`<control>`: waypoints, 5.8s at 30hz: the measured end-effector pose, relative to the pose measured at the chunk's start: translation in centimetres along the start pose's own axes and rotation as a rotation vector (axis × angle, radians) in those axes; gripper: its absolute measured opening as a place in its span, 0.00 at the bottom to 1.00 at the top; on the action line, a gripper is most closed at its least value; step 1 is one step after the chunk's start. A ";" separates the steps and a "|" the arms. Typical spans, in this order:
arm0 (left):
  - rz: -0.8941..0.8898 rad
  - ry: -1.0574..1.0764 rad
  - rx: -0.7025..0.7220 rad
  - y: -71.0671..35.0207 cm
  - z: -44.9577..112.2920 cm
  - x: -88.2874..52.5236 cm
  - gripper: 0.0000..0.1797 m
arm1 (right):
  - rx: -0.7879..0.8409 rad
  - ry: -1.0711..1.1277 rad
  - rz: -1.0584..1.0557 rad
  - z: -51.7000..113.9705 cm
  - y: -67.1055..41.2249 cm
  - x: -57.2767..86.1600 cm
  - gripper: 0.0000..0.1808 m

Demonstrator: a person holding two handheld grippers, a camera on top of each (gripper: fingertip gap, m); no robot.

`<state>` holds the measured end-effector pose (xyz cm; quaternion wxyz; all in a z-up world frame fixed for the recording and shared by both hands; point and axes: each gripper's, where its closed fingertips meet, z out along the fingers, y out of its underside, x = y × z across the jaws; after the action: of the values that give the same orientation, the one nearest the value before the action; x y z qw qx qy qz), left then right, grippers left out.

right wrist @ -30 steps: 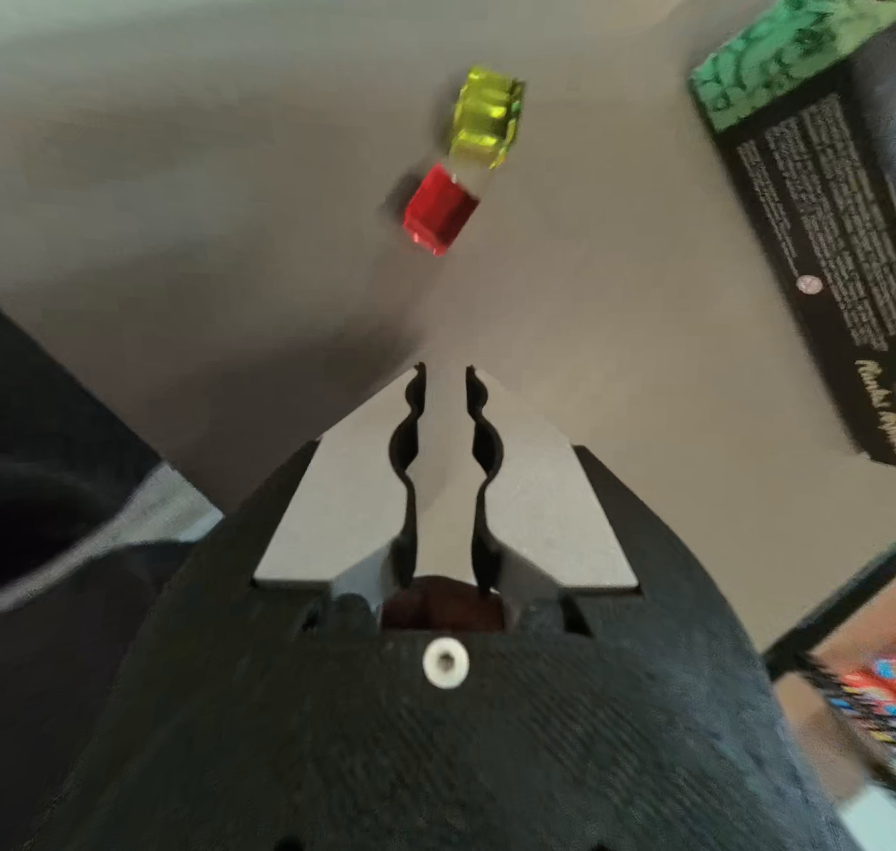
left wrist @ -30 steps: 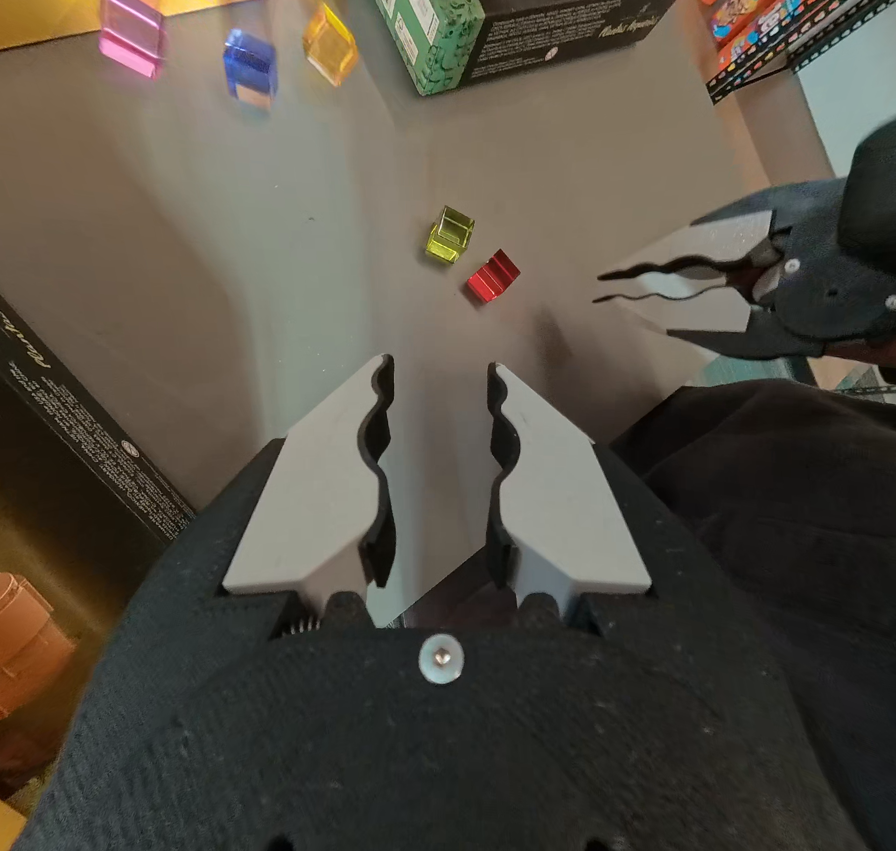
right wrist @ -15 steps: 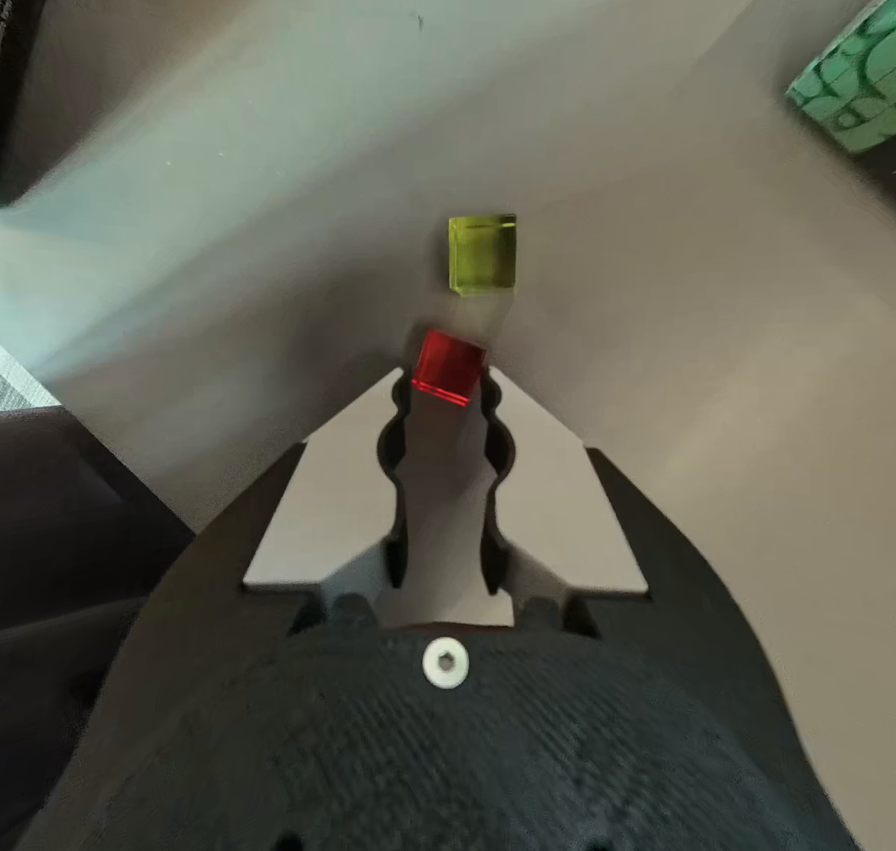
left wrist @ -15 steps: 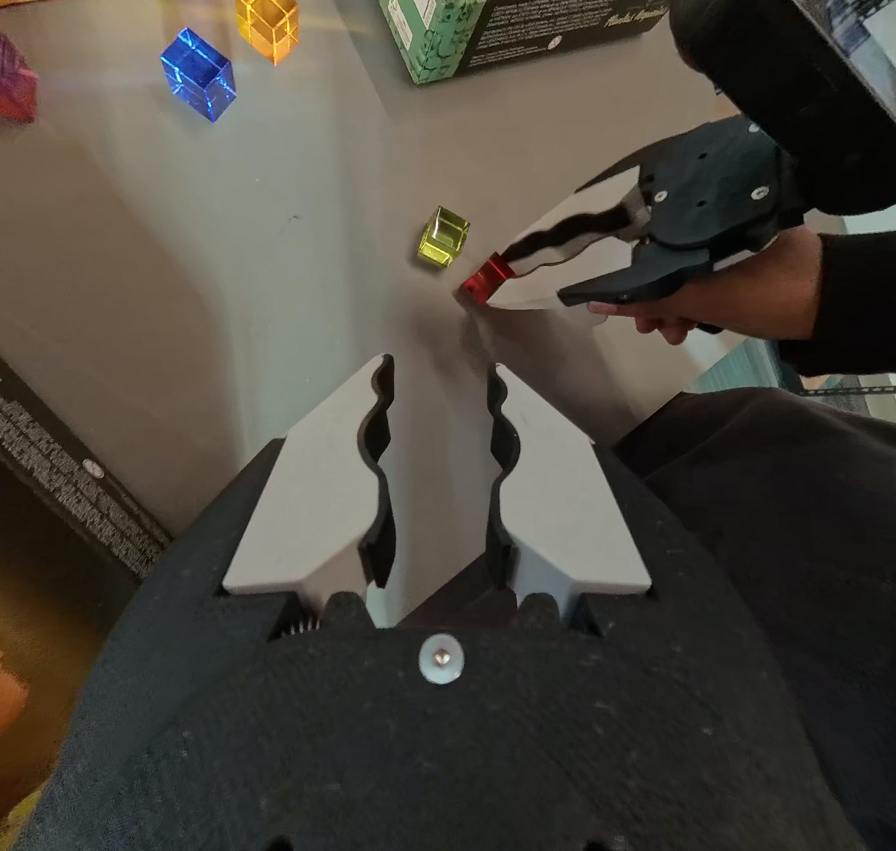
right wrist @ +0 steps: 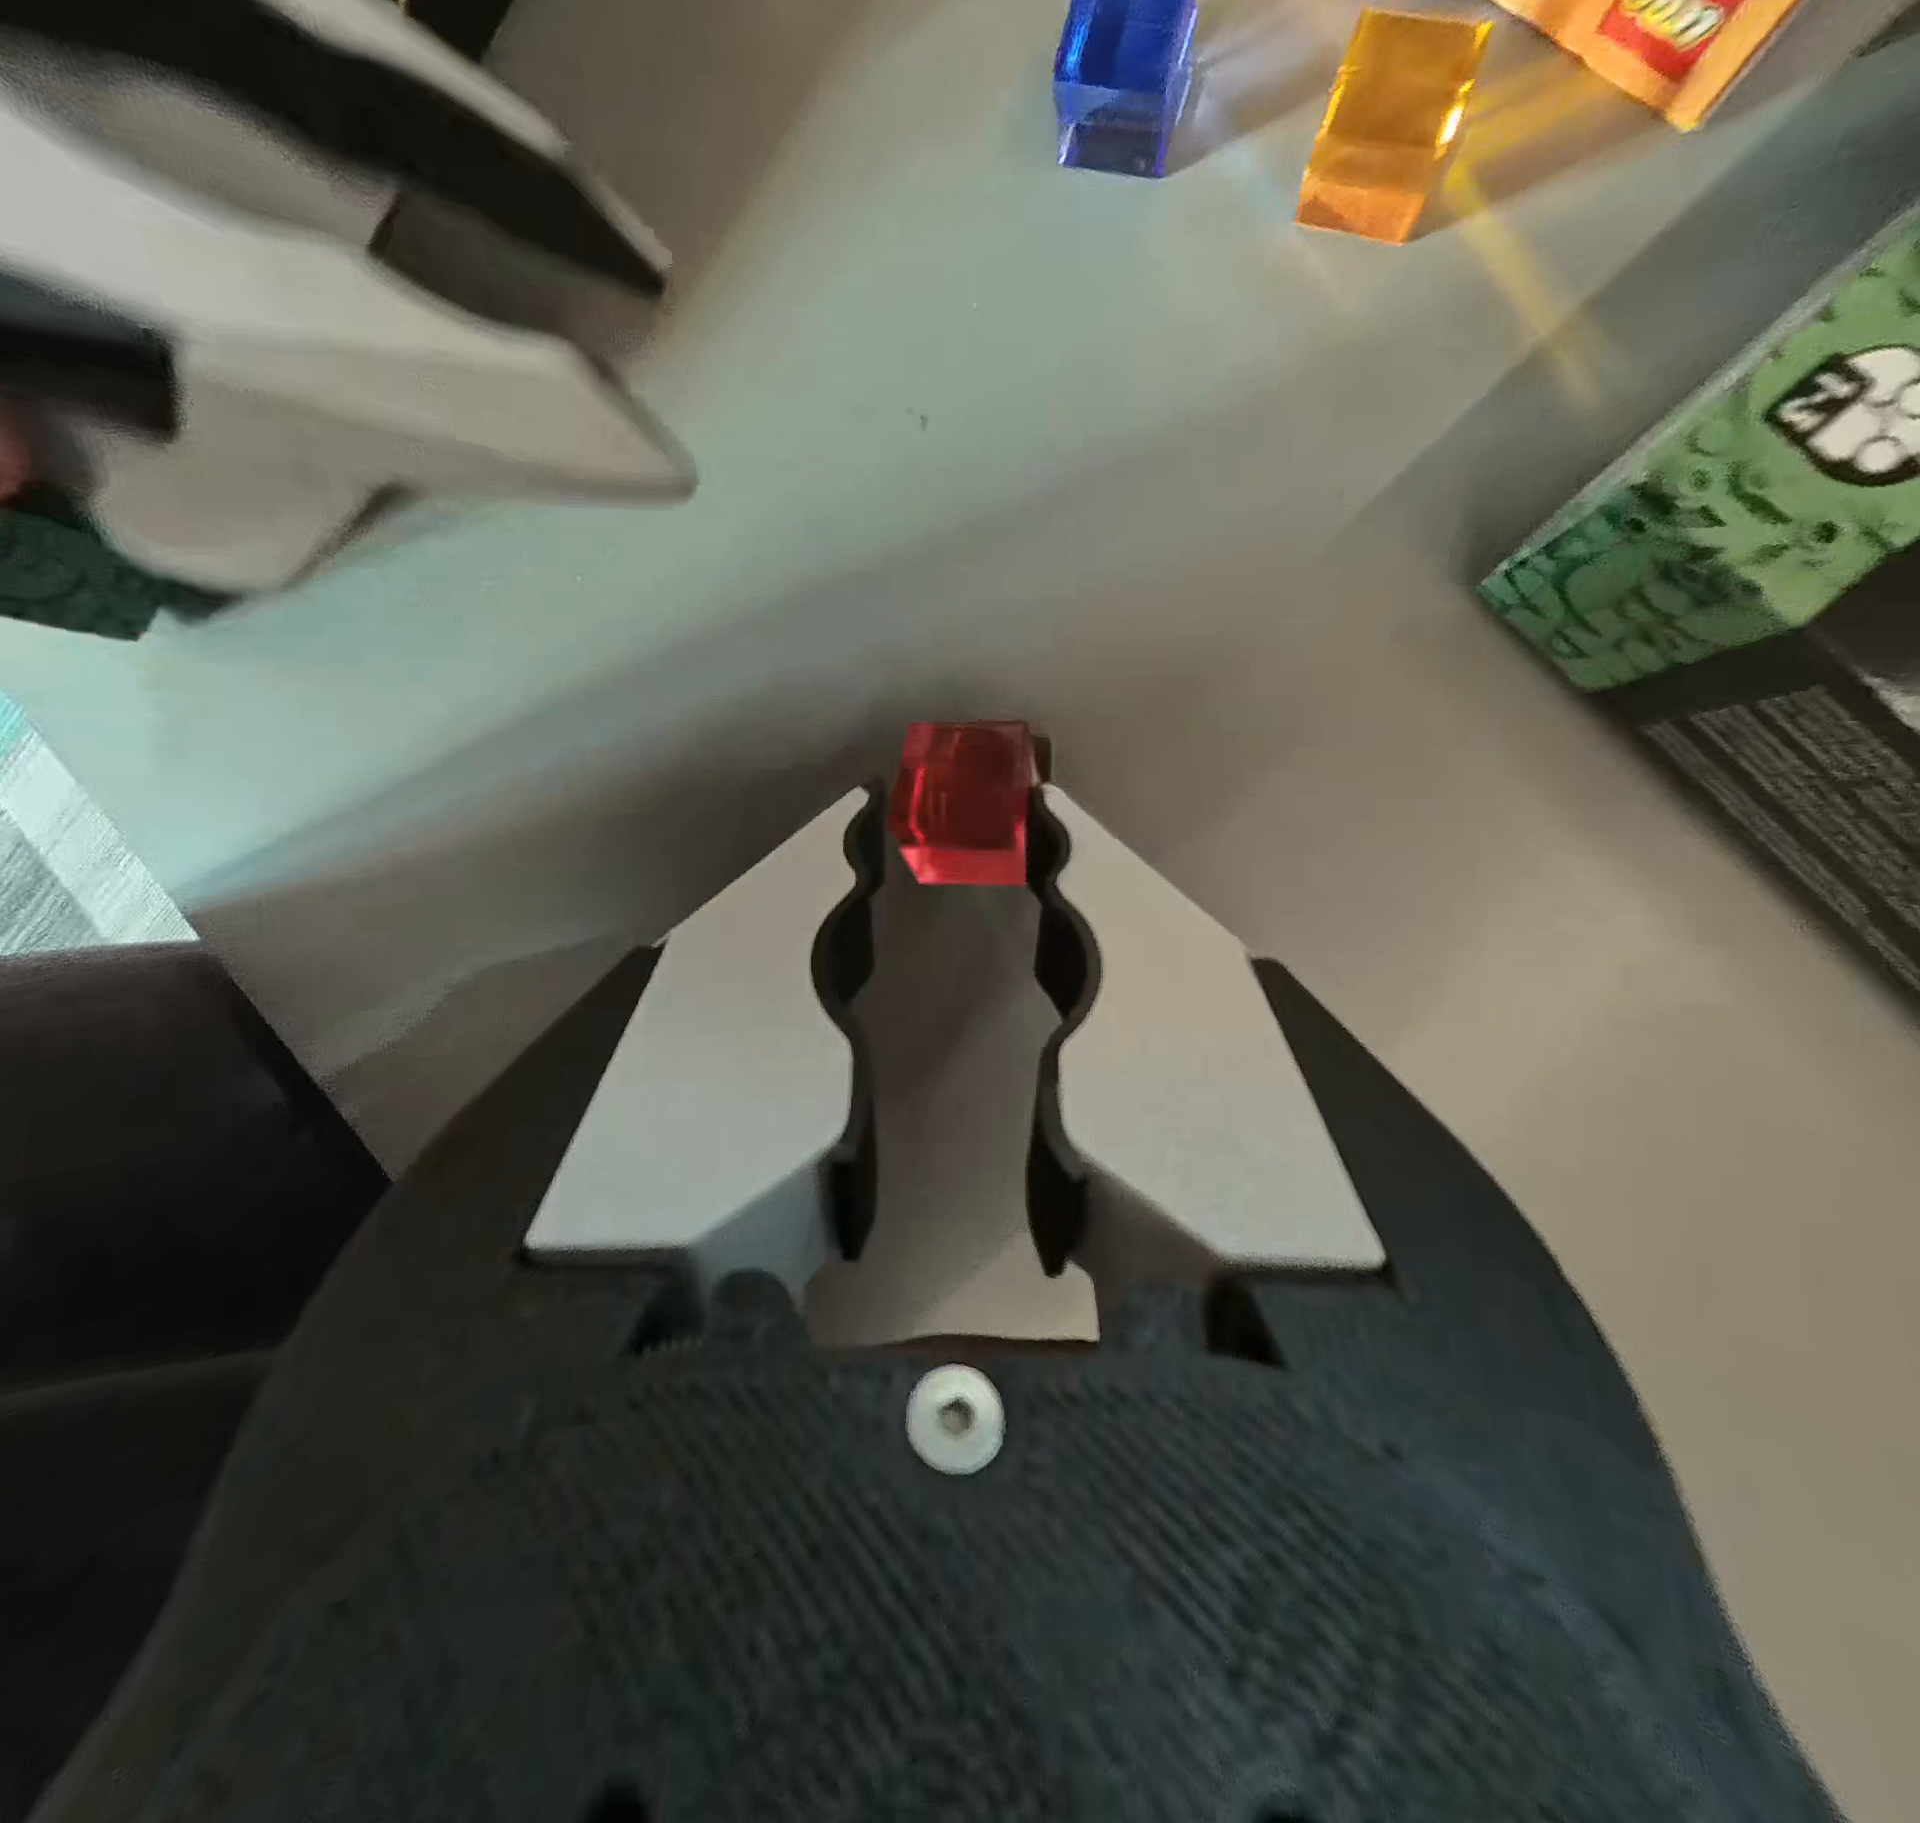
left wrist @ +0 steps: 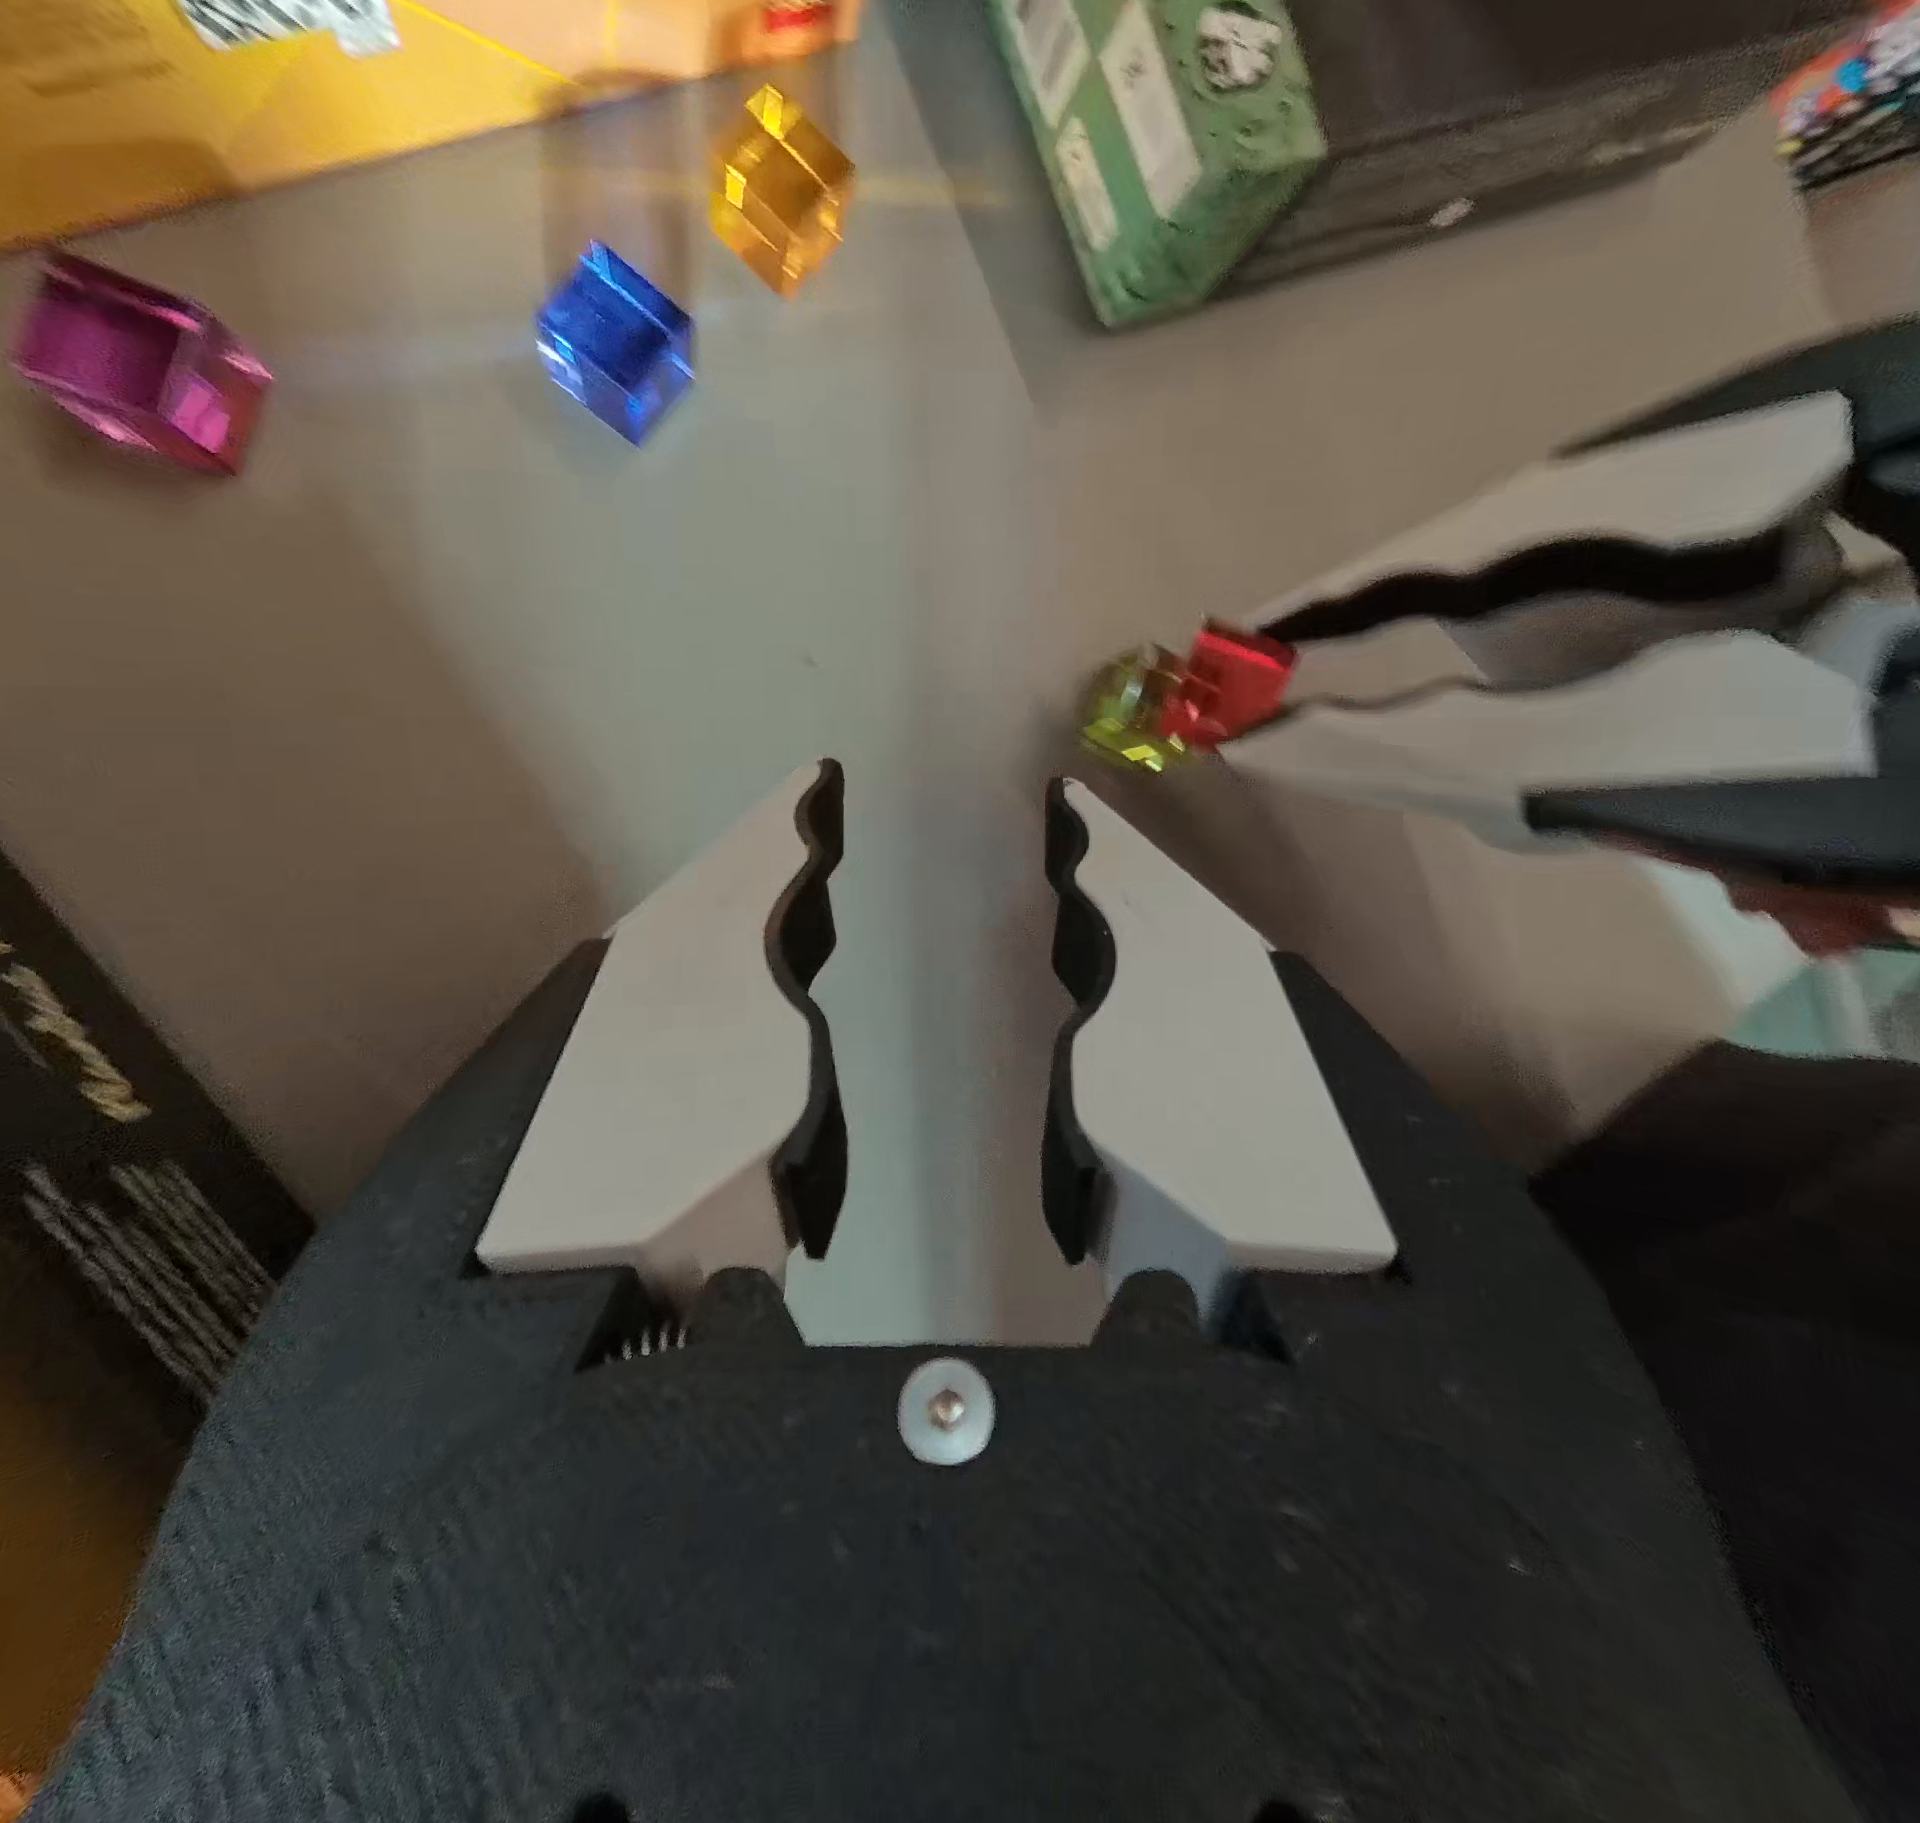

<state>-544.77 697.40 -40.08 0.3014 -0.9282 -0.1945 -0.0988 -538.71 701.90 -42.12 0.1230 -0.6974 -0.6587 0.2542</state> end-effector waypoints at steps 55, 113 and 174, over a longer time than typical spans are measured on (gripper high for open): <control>0.219 0.127 -0.088 6.6 -0.8 5.6 0.14 | -0.120 0.004 -0.137 -5.2 10.1 -3.2 0.13; -0.118 -0.321 -0.044 -6.0 6.1 -15.5 0.17 | -0.029 0.135 0.210 9.0 -9.8 8.1 0.14; 0.001 0.019 -0.029 6.7 -6.0 17.5 0.16 | 0.113 -0.088 -0.258 -10.7 11.7 -2.5 0.25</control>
<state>-526.54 694.12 -33.51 0.2896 -0.9317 -0.1898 -0.1101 -523.17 699.98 -38.56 0.1649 -0.5870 -0.7323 0.3031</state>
